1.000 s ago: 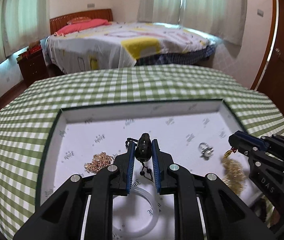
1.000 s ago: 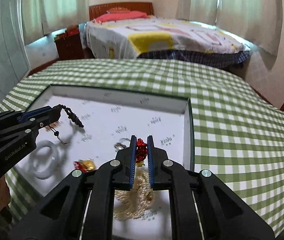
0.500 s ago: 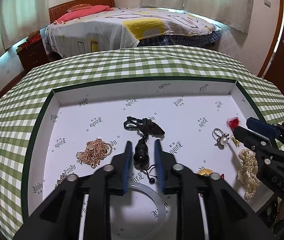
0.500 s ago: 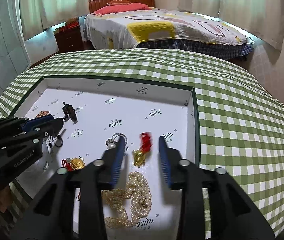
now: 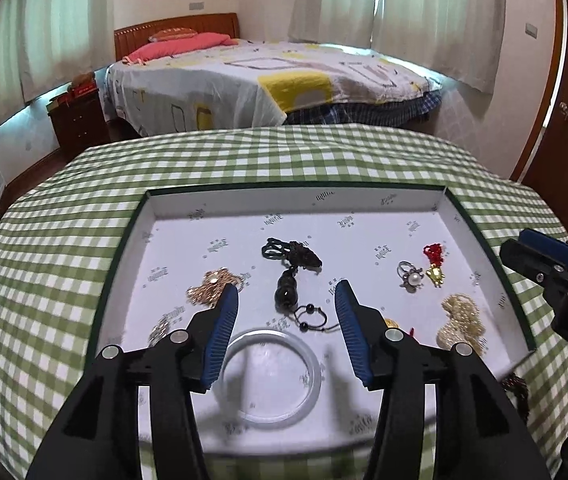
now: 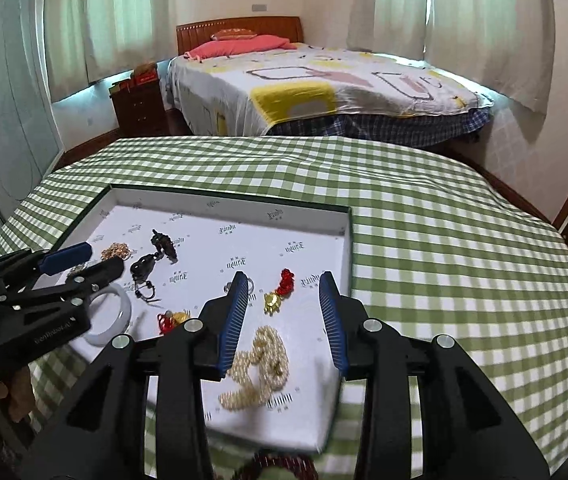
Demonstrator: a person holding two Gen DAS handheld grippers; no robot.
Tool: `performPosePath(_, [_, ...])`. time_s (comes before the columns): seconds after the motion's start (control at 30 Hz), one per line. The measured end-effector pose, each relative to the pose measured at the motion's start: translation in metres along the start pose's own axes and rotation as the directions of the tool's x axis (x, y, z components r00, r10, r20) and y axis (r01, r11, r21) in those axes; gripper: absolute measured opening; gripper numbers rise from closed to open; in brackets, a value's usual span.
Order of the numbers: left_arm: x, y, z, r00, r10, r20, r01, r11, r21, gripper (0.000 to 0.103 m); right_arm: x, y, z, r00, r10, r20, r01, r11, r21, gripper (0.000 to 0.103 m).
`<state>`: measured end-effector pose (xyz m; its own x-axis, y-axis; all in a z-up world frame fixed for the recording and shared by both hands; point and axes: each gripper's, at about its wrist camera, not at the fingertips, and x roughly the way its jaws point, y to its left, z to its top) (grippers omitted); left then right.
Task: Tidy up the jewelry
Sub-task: 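Withdraw both open tools from the tray, then grasp the dark red bead bracelet with the right tool and lift it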
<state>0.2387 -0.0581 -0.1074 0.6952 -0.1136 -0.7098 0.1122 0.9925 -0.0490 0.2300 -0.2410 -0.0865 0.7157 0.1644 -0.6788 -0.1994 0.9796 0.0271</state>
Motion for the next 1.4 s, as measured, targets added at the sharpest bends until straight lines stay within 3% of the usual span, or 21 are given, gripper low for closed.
performPosePath(0.23, [-0.028, 0.007, -0.013, 1.0, 0.004, 0.027, -0.003, 1.0, -0.03, 0.05, -0.027, -0.01, -0.026, 0.999, -0.02, -0.031, 0.02, 1.0, 0.006, 0.036])
performPosePath(0.63, [-0.047, 0.01, -0.052, 1.0, 0.014, -0.022, -0.015, 0.999, -0.049, 0.05, -0.026, -0.011, -0.082, 0.987, 0.017, -0.157, -0.011, 0.999, 0.038, 0.036])
performPosePath(0.83, [-0.045, 0.009, -0.064, 0.998, 0.013, -0.056, -0.015, 0.999, -0.052, 0.05, -0.02, -0.005, -0.09, 0.984, 0.04, -0.176, -0.033, 0.999, 0.041, 0.045])
performPosePath(1.2, [-0.039, 0.002, -0.074, 0.997, -0.005, -0.082, 0.002, 0.999, -0.038, 0.05, -0.008, 0.0, -0.1, 0.972, 0.048, -0.228, -0.042, 0.999, 0.029, 0.052])
performPosePath(1.4, [-0.039, -0.003, -0.077, 0.996, -0.014, -0.092, 0.012, 1.0, -0.026, 0.051, -0.01, -0.003, -0.101, 0.972, 0.054, -0.229, -0.049, 0.998, 0.029, 0.048])
